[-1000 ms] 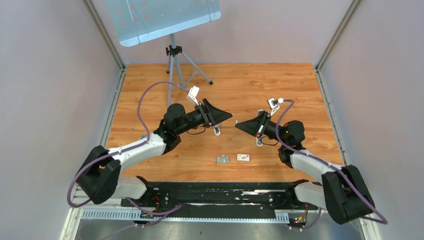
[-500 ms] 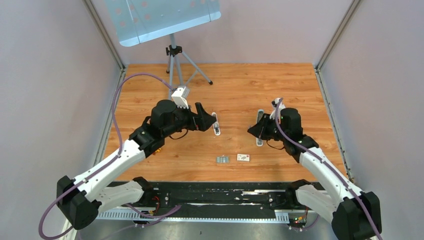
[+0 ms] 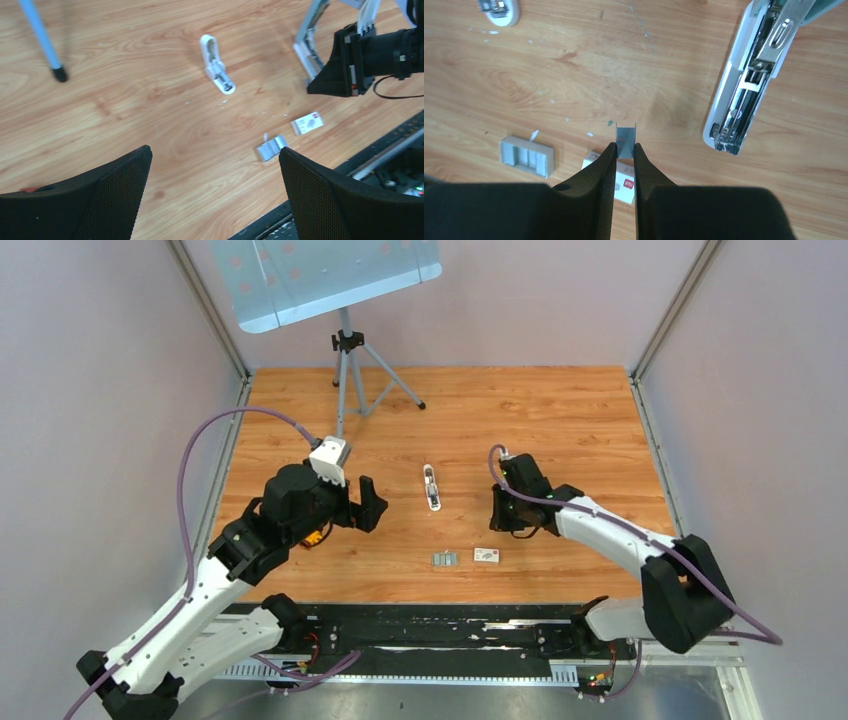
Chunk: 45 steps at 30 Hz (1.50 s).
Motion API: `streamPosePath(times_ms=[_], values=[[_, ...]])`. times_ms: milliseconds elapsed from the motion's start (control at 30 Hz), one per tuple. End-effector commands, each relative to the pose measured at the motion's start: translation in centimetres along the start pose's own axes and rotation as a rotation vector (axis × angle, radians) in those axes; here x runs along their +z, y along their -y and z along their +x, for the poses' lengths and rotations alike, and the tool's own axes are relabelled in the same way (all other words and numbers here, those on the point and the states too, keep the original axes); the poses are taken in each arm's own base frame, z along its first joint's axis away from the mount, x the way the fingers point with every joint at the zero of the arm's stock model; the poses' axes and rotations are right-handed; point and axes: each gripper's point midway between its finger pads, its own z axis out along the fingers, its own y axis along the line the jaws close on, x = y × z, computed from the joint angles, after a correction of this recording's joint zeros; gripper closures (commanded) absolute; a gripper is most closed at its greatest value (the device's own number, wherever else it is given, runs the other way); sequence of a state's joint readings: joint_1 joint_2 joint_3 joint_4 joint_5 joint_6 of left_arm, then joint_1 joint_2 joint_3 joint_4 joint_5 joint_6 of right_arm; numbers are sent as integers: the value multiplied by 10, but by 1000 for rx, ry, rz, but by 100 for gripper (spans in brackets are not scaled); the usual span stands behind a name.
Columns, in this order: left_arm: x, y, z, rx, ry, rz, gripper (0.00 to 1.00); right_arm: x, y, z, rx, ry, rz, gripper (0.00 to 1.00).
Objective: Load the staples into the stapler
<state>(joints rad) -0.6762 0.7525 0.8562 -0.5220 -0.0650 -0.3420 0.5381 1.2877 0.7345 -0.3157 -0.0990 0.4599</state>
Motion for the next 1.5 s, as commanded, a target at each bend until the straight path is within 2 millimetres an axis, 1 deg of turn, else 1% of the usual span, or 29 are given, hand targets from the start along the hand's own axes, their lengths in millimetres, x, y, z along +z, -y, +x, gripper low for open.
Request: streamPosePath(times_ms=[0, 67, 200, 333, 467, 600, 667, 767, 867, 1000, 1133, 1333, 1467], values=[[-15, -37, 13, 114, -25, -154, 0, 10, 17, 2, -51, -37, 191, 83], [-16, -44, 18, 126, -25, -181, 0, 15, 16, 2, -69, -62, 228, 82], [-17, -41, 17, 140, -15, -161, 0, 25, 19, 4, -85, -101, 289, 82], [-19, -43, 17, 148, -6, -166, 0, 32, 20, 6, -83, -117, 305, 81], [-20, -44, 16, 154, -1, -175, 0, 40, 20, 12, -89, -154, 310, 79], [-20, -45, 17, 155, -5, -178, 0, 43, 21, 13, -107, -168, 311, 74], [-22, -46, 16, 153, 2, -181, 0, 44, 22, 13, -118, -175, 314, 68], [-23, -47, 15, 152, 9, -188, 0, 48, 22, 13, -134, -186, 313, 67], [-24, -48, 14, 152, 14, -191, 0, 51, 24, 15, -143, -201, 319, 68], [-24, -49, 14, 153, 16, -197, 0, 53, 24, 18, -144, -208, 316, 73], [-24, -49, 14, 155, 13, -200, 0, 50, 24, 18, -147, -204, 313, 77], [-24, -50, 15, 156, 13, -201, 0, 38, 19, 6, -163, -163, 295, 80], [-24, -50, 14, 157, 13, -205, 0, 31, 19, -4, -166, -139, 295, 81]])
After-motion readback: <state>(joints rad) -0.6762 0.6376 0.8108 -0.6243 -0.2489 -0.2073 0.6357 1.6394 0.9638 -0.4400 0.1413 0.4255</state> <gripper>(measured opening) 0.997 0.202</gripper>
